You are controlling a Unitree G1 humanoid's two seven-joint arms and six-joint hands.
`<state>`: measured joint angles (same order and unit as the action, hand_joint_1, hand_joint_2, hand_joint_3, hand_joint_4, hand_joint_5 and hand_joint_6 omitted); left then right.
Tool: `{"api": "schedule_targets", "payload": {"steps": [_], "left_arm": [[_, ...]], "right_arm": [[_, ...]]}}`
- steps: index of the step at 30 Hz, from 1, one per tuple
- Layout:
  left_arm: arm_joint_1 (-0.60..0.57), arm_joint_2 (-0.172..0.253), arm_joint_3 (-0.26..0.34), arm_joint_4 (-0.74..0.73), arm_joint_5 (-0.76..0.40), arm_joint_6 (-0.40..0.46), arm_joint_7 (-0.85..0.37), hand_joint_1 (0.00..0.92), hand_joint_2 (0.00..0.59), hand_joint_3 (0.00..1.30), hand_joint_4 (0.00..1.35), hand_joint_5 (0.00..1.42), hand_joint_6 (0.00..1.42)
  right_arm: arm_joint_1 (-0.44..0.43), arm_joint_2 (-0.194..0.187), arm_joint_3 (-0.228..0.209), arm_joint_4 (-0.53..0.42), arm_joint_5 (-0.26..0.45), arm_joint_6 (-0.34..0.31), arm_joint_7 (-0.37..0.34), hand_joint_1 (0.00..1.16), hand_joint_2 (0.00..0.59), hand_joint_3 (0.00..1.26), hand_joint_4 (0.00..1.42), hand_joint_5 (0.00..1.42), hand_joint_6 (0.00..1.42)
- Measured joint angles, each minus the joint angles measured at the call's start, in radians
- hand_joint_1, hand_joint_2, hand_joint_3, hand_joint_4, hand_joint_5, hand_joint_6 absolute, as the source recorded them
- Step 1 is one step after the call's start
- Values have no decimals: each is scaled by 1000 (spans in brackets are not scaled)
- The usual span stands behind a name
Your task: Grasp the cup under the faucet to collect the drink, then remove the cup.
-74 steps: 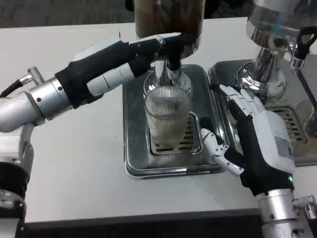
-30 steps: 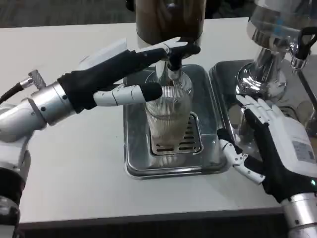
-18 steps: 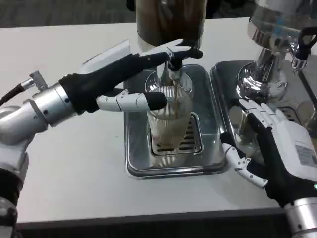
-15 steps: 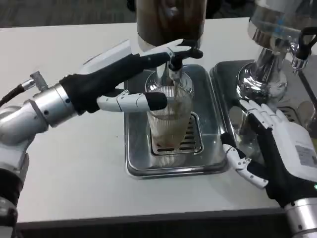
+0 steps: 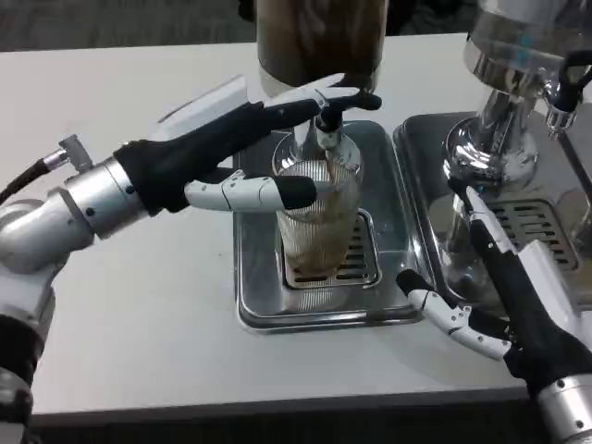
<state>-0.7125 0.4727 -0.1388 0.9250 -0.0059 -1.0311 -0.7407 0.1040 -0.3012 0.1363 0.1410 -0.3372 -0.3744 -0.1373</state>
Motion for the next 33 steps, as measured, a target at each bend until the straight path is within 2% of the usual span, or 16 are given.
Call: {"api": "schedule_targets", "payload": {"steps": [3, 8, 17, 24, 33], "left_arm": [[0, 0, 0, 5, -1, -3, 0, 0, 60, 181, 62, 117, 87], [0, 0, 0, 7, -3, -5, 0, 0, 63, 186, 63, 120, 88], [0, 0, 1, 8, -4, -5, 0, 0, 63, 195, 69, 122, 89], [0, 0, 1, 8, -7, -5, 0, 0, 63, 200, 72, 129, 90], [0, 1, 2, 8, -9, -5, 0, 0, 63, 219, 95, 146, 95]], "right_arm": [[-24, 0, -10, 40, 93, -38, 84, 475, 206, 0, 0, 0, 18], [-39, 6, -17, 66, 167, -56, 158, 514, 202, 0, 0, 0, 17], [-86, 28, -25, 105, 207, -57, 214, 545, 199, 0, 0, 0, 17], [-140, 60, -25, 165, 214, -59, 231, 571, 197, 0, 0, 0, 17], [-170, 73, -37, 215, 213, -65, 233, 572, 205, 0, 0, 0, 17]]}}
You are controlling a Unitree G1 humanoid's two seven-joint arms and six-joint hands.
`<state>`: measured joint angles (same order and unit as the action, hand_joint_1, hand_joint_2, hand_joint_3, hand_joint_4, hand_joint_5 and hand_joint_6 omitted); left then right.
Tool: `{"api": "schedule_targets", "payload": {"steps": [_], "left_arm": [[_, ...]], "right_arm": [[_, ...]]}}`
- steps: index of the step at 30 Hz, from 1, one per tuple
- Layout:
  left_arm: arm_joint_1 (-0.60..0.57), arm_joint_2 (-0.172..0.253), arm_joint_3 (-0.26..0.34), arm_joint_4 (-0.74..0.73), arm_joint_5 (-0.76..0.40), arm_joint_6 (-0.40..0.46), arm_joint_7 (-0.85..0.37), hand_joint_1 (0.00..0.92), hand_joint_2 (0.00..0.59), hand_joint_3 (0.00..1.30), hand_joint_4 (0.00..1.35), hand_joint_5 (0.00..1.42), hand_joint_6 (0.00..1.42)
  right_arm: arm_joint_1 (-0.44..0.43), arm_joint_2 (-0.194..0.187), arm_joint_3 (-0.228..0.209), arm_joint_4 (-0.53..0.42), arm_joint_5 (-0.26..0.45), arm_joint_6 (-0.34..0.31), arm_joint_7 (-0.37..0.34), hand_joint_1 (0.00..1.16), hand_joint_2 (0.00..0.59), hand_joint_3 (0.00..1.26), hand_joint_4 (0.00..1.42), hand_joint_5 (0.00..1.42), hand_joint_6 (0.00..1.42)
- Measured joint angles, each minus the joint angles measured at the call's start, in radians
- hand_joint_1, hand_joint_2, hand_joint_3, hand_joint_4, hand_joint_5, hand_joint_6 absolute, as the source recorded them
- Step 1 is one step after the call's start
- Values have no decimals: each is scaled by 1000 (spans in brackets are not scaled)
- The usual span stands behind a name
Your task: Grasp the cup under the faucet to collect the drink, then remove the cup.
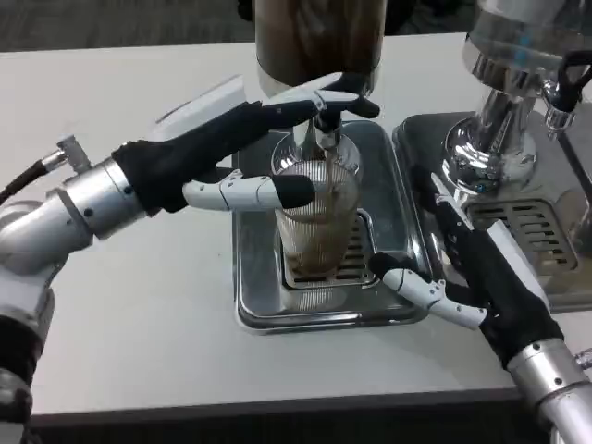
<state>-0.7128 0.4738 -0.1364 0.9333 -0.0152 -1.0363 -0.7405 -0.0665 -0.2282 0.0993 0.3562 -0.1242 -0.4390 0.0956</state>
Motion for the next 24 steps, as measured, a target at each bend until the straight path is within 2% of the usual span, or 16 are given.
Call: {"api": "schedule_targets", "payload": {"steps": [5, 17, 24], "left_arm": [[0, 1, 1, 0, -6, 0, 0, 0, 63, 222, 96, 147, 100], [0, 6, 0, 0, -11, 0, 0, 0, 62, 223, 96, 147, 104], [0, 9, 0, -1, -13, 0, 0, 0, 65, 223, 103, 147, 105]], "right_arm": [[-24, 20, -6, 31, 0, -2, 1, 568, 210, 0, 0, 0, 17], [-80, 34, -7, 91, 2, -8, 18, 552, 221, 0, 0, 0, 31], [-115, 57, -8, 137, 15, -14, 33, 550, 221, 0, 0, 0, 32]]}}
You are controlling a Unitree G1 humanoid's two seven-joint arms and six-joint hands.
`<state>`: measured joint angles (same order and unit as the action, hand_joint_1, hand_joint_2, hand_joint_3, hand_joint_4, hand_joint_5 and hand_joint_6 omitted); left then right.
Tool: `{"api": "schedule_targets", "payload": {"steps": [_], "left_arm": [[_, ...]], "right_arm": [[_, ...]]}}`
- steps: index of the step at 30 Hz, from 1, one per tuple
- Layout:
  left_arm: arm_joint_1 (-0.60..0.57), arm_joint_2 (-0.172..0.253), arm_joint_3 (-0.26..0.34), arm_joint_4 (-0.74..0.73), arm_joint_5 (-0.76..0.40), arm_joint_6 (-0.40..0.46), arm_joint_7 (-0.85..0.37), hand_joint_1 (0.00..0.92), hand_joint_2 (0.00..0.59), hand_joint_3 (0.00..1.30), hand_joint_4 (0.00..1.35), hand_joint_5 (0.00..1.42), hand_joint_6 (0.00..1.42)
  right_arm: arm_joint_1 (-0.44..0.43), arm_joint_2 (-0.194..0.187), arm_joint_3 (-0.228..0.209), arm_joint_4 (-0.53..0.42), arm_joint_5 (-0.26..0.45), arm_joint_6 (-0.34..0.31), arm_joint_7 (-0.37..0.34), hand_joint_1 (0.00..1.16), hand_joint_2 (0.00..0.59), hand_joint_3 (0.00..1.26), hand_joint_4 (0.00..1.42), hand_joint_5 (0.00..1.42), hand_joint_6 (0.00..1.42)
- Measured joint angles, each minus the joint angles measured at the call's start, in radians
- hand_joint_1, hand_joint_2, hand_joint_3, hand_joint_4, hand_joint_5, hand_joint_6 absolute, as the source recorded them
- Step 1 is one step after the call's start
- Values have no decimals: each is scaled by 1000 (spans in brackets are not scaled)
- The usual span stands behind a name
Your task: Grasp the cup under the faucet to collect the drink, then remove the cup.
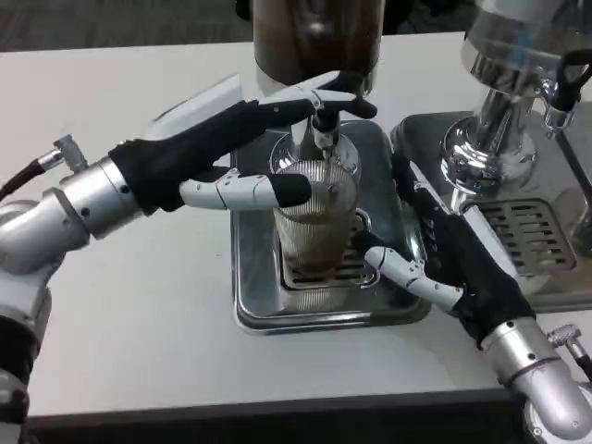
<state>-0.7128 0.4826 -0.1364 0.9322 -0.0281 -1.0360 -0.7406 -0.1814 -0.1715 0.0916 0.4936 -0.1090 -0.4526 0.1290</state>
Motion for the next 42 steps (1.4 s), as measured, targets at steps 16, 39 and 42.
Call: {"api": "schedule_targets", "payload": {"steps": [16, 39, 42], "left_arm": [[0, 12, 1, -19, -6, 7, 0, 0, 63, 223, 106, 157, 105], [14, 13, 4, -42, -46, 40, -27, 0, 62, 223, 107, 158, 105], [15, 13, 8, -47, -64, 53, -44, 0, 62, 223, 107, 158, 105]], "right_arm": [[-38, 16, 0, 51, 6, -1, 26, 539, 228, 0, 0, 0, 32], [-79, 46, 2, 92, 12, -1, 51, 508, 232, 0, 0, 0, 47], [-79, 46, 3, 93, 12, -1, 51, 507, 232, 0, 0, 0, 47]]}}
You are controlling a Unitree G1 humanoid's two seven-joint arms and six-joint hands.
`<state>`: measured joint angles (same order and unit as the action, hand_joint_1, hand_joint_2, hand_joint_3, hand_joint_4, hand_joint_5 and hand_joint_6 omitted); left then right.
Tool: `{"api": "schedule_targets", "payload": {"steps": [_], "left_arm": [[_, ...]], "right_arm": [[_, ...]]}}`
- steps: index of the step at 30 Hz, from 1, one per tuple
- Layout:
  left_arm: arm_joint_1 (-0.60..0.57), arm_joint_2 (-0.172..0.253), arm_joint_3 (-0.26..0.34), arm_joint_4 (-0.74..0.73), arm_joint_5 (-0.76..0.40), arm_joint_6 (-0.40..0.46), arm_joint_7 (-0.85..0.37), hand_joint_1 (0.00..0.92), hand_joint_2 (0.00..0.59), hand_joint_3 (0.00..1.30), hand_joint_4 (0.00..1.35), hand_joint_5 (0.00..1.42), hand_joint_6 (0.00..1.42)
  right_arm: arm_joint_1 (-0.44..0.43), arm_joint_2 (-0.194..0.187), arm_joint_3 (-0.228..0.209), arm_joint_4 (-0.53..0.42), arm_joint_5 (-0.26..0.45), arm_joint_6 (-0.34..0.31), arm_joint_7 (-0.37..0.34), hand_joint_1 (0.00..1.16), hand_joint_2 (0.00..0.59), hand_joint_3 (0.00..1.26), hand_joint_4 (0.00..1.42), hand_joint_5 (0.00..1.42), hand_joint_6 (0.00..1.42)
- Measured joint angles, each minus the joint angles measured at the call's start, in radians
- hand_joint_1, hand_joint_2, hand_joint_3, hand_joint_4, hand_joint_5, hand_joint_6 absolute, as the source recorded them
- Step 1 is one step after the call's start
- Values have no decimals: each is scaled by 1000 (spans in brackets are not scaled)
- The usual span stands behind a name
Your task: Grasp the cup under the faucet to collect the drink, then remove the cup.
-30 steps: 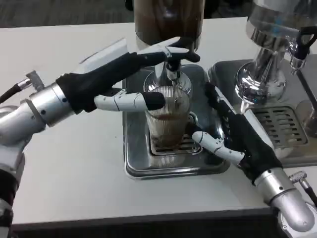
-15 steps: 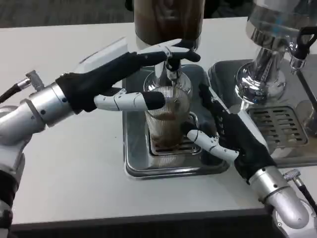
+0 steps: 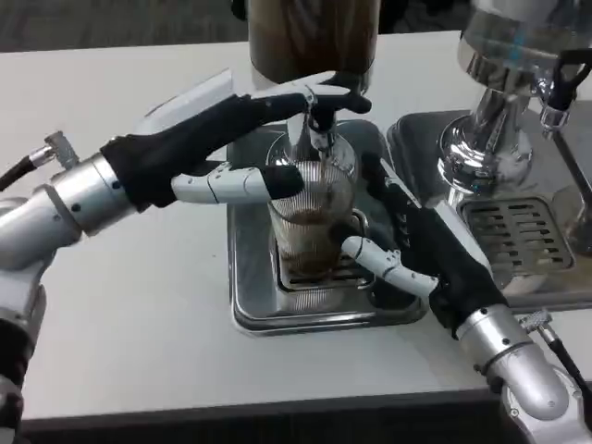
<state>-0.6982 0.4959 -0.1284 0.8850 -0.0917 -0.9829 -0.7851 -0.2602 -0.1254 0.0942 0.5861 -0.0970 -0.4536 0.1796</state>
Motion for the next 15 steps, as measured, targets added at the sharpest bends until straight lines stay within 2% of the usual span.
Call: {"api": "schedule_targets", "payload": {"steps": [15], "left_arm": [[2, -11, 42, -14, -84, 74, -80, 0, 62, 232, 116, 159, 114]], "right_arm": [[0, 4, 1, 1, 0, 0, 0, 506, 232, 0, 0, 0, 47]]}}
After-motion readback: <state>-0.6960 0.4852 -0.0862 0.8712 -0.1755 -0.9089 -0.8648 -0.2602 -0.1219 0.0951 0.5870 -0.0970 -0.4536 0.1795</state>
